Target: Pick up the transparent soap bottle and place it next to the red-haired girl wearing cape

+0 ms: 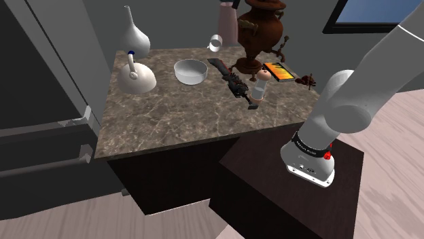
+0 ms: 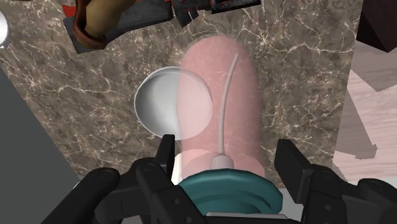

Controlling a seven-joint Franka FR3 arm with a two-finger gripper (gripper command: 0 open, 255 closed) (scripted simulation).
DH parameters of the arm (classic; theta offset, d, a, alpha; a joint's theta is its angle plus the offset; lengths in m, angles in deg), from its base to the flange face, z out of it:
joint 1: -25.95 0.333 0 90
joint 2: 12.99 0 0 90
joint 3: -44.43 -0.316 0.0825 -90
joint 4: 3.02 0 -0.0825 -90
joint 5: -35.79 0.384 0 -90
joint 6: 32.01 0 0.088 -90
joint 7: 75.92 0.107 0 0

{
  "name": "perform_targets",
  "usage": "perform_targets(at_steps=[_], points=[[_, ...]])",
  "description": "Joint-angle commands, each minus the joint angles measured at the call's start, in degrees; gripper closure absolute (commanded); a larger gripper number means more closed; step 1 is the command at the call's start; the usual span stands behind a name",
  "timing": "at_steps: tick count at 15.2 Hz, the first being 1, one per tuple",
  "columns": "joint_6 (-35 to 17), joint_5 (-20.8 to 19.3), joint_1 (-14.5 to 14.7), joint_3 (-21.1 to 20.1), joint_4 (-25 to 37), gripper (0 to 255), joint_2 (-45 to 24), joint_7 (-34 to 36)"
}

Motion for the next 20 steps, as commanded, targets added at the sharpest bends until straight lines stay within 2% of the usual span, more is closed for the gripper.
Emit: perform_targets(at_steps=[1,6,13,20], points=[[1.6,0.1,0.1,0.0,1.8,255,-0.2,0.2],[5.1,0.4,0.1,0.1,6.2,255,-1.1,0.5],[6.7,-4.6,-3.1,1.3,-3.8,255,11.1,-2.5],[10.5,-9.2,-7.3,3.3,-9.9,255,21.3,-6.8]])
